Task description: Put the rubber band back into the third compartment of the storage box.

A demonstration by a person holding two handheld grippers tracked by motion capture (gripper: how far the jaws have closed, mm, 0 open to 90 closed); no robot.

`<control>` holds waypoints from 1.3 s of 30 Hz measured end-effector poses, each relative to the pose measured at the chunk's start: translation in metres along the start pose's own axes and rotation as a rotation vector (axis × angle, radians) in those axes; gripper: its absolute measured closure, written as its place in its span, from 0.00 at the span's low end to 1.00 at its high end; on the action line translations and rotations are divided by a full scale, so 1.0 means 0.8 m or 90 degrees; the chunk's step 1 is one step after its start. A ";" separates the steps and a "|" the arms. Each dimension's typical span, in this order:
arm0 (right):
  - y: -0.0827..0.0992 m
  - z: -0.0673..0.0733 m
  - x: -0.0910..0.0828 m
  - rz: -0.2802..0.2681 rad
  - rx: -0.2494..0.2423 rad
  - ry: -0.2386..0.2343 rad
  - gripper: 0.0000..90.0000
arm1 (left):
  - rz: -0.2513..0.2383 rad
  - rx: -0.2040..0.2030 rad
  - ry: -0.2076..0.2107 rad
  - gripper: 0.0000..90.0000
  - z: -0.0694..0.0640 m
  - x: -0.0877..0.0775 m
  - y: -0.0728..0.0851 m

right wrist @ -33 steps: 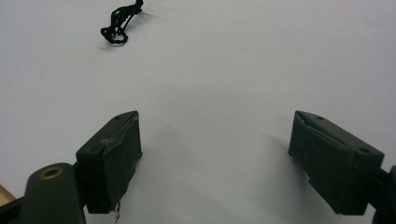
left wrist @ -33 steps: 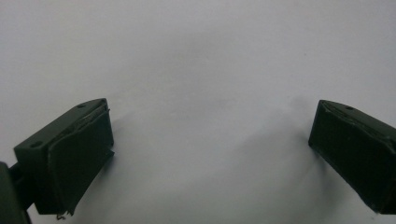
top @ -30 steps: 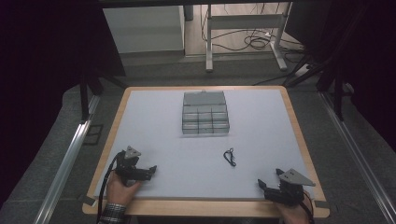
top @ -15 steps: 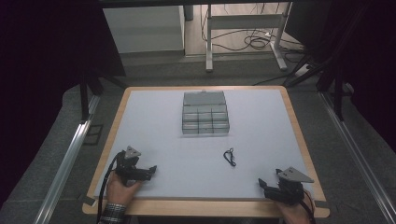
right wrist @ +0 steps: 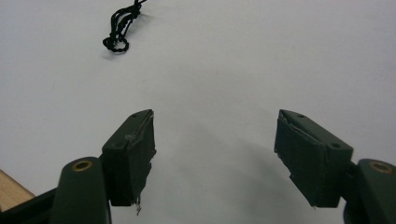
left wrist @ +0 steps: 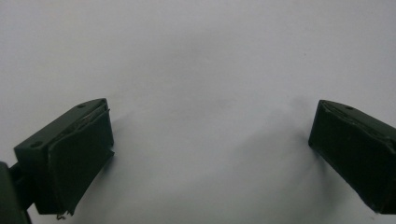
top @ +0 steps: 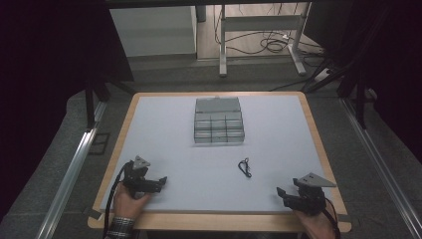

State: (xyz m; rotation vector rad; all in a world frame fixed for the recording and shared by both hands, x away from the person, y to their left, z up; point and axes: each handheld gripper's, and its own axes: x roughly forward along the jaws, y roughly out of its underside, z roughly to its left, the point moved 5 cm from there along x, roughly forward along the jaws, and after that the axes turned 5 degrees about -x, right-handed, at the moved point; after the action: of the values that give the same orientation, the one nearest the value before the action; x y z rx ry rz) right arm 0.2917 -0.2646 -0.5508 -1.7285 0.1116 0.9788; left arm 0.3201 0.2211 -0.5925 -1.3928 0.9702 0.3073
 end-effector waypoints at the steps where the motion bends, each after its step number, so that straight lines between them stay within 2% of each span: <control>1: -0.004 0.001 0.000 0.003 -0.002 -0.003 0.35 | 0.000 0.000 0.000 0.00 0.000 0.000 0.000; 16: -0.016 0.004 0.006 0.045 -0.038 -0.021 0.40 | 0.000 -0.001 0.000 0.00 0.000 0.000 0.000; 31: -0.034 0.010 0.022 0.075 -0.073 -0.062 0.53 | 0.000 0.000 0.000 0.00 0.000 0.000 0.000; 39: -0.041 0.012 0.029 0.094 -0.080 -0.080 0.58 | 0.000 0.000 0.000 0.00 0.000 0.000 0.000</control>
State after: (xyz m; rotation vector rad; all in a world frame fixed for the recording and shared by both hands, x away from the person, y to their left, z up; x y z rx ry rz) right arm 0.3187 -0.2349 -0.5420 -1.7862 0.0987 1.2229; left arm 0.3201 0.2212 -0.5925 -1.3925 0.9706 0.3067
